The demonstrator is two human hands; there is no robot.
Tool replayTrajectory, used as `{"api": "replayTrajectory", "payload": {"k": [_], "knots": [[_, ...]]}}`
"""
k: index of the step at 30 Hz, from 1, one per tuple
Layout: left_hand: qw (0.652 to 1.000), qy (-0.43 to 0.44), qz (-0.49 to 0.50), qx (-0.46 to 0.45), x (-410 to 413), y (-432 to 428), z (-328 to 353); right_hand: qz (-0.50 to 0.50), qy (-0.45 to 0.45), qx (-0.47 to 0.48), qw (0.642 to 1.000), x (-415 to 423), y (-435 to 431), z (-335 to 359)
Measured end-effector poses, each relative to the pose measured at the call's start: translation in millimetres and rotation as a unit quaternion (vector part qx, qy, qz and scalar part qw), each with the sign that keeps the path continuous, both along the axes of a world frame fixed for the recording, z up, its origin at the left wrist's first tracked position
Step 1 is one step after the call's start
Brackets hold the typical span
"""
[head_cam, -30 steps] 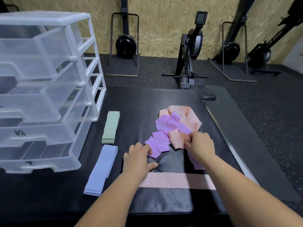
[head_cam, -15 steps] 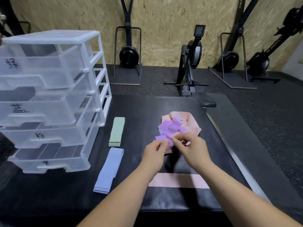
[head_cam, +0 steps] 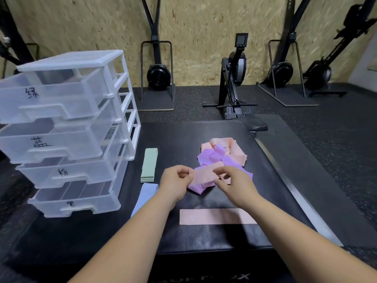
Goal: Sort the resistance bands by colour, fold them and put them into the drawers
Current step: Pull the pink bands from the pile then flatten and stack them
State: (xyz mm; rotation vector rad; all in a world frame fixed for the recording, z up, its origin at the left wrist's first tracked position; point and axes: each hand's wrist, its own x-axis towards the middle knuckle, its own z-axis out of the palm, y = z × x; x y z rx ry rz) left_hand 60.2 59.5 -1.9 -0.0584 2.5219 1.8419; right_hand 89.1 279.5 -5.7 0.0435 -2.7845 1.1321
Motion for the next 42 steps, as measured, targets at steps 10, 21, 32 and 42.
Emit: {"api": "replayTrajectory", "payload": {"k": [10,21,32,42], "knots": [[0.986,0.141,-0.064,-0.059,-3,-5,64,0.091,0.095,0.054,0.990,-21,-41,53],[0.990,0.076,-0.089,0.082,3,-1,61,0.053,0.110,-0.226,0.966,-28,-44,118],[0.986,0.016,-0.163,-0.035,12,-13,28,-0.076,0.066,-0.319,0.942,0,9,88],[0.971,-0.086,-0.203,-0.096,25,-41,-5,-0.195,0.014,-0.305,0.932,43,72,4]]}}
